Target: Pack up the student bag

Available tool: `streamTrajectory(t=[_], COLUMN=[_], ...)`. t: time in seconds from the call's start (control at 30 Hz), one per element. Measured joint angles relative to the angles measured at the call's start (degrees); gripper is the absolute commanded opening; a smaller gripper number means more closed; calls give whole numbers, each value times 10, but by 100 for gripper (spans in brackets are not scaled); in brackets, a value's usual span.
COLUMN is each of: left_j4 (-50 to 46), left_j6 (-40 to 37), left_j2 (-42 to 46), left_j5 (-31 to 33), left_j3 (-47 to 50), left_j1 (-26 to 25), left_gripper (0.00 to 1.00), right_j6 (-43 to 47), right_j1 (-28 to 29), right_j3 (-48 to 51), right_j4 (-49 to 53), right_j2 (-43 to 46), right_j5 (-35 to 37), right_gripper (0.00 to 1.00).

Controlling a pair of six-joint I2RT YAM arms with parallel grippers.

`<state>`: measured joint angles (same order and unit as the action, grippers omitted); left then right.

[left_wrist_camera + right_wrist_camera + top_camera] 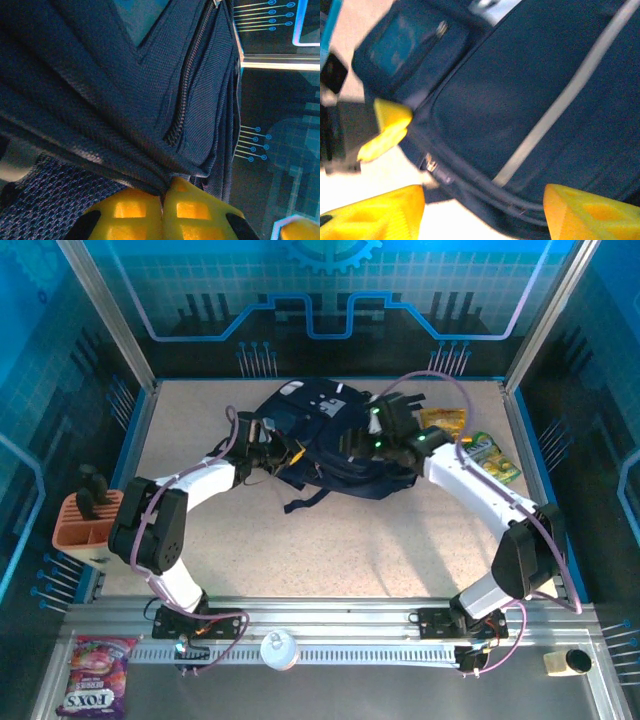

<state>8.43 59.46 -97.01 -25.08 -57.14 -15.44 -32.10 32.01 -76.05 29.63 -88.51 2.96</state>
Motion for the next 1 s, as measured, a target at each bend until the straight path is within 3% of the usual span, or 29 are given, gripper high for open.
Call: streamTrajectory(t=[0.17,0.33,0.47,1.0], left_j4=[-4,-4,-5,-5], left_j6=[0,0,0,0], left_j2=[2,5,8,8], left_j5=[2,2,2,3], left_j3=[0,0,0,0], left_j1=[-1,-1,-1,-3], left_gripper=[0,0,0,0], right_j6=[3,-14,-38,-44], right_j1=[101,145,153,152], right_j3=[-4,-14,-21,-96], right_j4=[19,17,12,2], right_j2=[-25,-76,-113,-214], right_j5=[63,86,92,193], right_gripper=[48,36,31,28])
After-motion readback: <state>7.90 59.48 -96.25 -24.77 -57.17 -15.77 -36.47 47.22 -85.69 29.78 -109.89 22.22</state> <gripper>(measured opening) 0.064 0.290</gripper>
